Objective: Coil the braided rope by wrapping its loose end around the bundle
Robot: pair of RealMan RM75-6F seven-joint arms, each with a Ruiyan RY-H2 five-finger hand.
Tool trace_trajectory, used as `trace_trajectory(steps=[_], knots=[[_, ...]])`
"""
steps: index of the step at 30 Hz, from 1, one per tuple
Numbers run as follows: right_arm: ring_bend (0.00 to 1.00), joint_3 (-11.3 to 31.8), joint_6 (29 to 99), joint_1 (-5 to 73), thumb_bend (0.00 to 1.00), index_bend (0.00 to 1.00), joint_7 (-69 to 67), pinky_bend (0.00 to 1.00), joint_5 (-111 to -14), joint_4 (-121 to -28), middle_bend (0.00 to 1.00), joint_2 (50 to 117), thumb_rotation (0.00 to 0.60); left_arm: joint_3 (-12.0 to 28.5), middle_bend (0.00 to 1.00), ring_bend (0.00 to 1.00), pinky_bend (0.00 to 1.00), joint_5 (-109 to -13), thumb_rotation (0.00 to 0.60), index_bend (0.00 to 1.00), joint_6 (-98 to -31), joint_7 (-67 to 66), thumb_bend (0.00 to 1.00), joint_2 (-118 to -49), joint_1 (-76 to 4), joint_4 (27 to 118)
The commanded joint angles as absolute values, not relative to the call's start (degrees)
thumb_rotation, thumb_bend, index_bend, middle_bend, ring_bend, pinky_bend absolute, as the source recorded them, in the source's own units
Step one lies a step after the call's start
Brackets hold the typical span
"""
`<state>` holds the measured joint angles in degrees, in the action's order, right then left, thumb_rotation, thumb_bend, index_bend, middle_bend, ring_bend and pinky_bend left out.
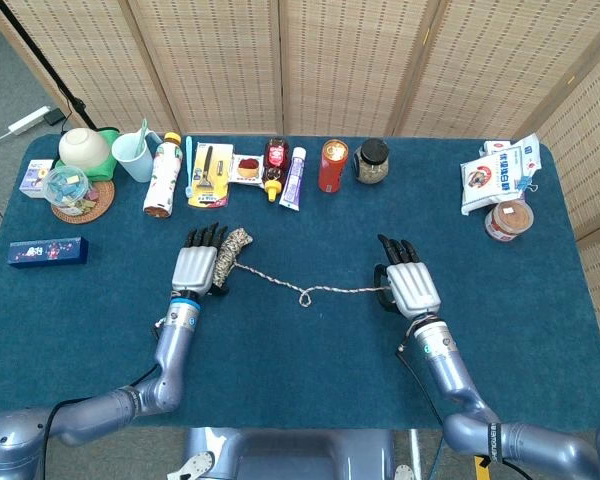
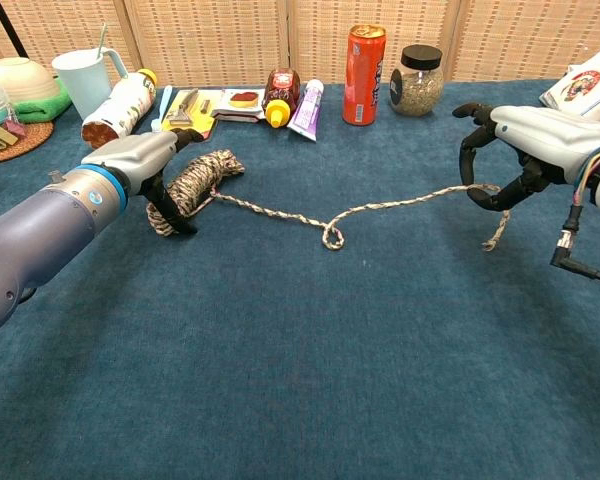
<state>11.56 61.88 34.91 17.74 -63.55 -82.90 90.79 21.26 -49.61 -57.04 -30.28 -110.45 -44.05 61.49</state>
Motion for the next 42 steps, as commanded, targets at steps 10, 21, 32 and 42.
trace_trajectory(steps=[10, 21, 32, 42], knots=[[0.00, 11.5, 62.1, 34.7, 0.48, 0.65, 17.9, 0.00, -63.8, -83.6, 0.00, 90.2, 0.600, 23.0, 0.00, 0.00, 0.07, -48.4, 0.600, 0.00, -55.4, -27.9, 0.01, -111.7, -46.5, 55.4], [0.00, 11.8, 62.1, 34.6, 0.49, 0.65, 17.4, 0.00, -63.7, -83.5, 0.00, 90.1, 0.600, 21.9, 0.16, 0.25, 0.49, -49.2, 0.600, 0.19, -56.9, -27.5, 0.12, -113.4, -46.7, 52.9], [0.00, 11.7, 62.6, 34.0, 0.49, 0.65, 16.6, 0.00, -64.3, -84.1, 0.00, 89.5, 0.600, 21.0, 0.41, 0.46, 0.63, -53.8, 0.600, 0.51, -61.3, -23.3, 0.38, -115.6, -46.0, 50.6], [0.00, 11.5, 63.1, 33.7, 0.49, 0.65, 16.7, 0.00, -65.0, -85.6, 0.00, 88.6, 0.600, 19.6, 0.44, 0.47, 0.64, -58.3, 0.600, 0.55, -63.1, -19.3, 0.42, -113.7, -44.7, 52.0]])
